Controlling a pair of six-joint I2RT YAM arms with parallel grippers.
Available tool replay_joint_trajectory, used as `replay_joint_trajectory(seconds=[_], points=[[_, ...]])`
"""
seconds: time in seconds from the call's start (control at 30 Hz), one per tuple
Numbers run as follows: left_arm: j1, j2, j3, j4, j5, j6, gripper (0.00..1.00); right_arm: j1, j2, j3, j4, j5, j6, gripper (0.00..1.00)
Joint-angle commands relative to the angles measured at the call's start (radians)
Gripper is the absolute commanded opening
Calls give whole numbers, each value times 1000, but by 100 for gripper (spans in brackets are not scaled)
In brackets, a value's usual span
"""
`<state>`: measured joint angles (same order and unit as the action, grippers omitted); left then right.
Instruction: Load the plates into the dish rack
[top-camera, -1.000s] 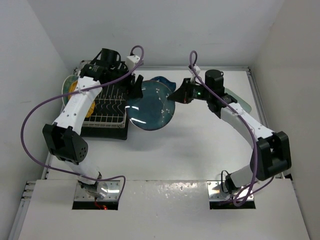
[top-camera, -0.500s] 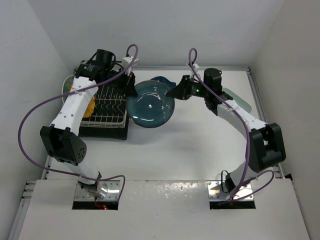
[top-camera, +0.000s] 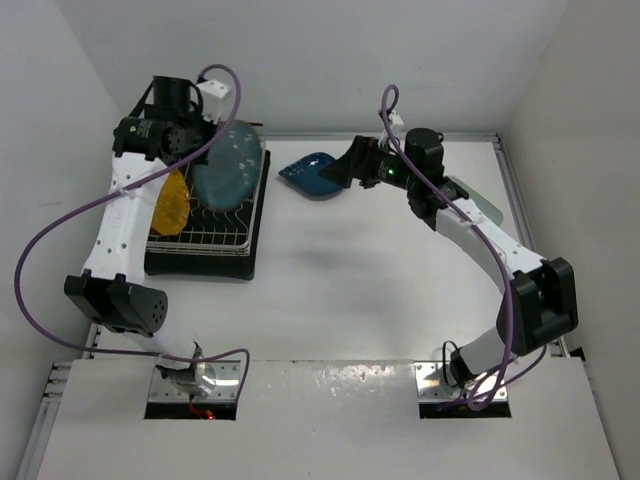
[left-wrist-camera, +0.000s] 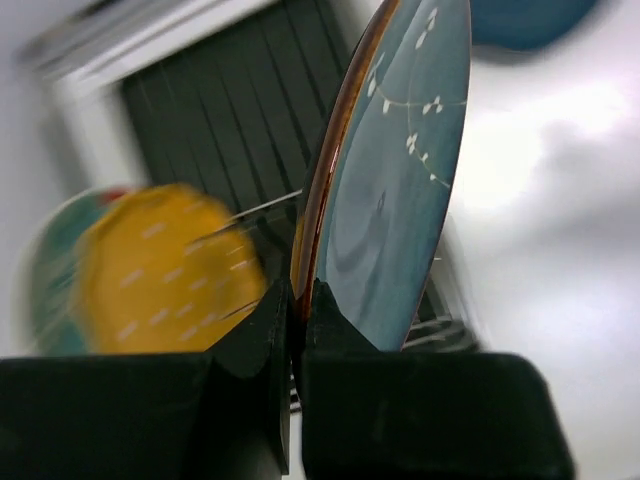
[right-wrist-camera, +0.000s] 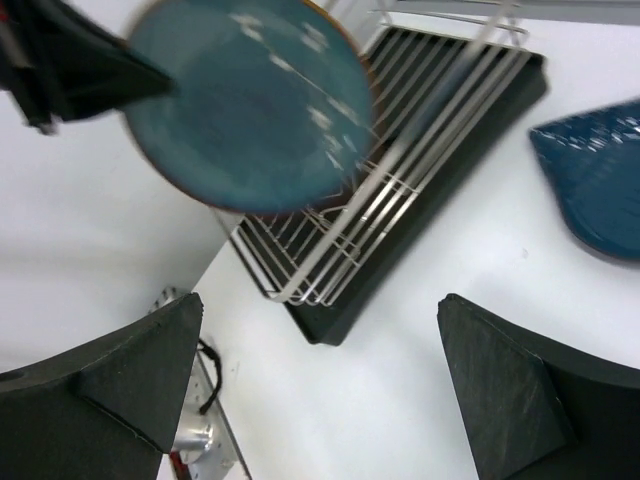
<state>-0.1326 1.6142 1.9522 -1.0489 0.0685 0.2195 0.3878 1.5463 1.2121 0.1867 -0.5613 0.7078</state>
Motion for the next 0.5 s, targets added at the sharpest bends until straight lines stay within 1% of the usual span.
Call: replay_joint_trajectory(seconds=[0.0, 0.03, 0.07, 0.13, 0.17, 0.3, 0.47], points=[[37, -143, 82, 150, -378, -45, 0, 2, -69, -43, -13, 112, -22, 100], [37, -154, 68, 165, -430, -45, 0, 5, -77, -48, -10, 115, -22, 100], [47, -164, 33, 197, -523, -34, 0, -1, -80, -54, -15, 116, -22, 100], [47, -184, -16, 230, -596, -17, 0, 0, -83, -65, -15, 118, -22, 100], [56, -198, -66, 262, -655, -3, 0, 0, -81, -68, -13, 120, -19, 100], [65, -212, -169, 348, -723, 21, 0, 0, -80, -77, -12, 118, -14, 100], [93, -212, -249, 391, -723, 30, 0, 0, -92, -88, -18, 118, -24, 100]])
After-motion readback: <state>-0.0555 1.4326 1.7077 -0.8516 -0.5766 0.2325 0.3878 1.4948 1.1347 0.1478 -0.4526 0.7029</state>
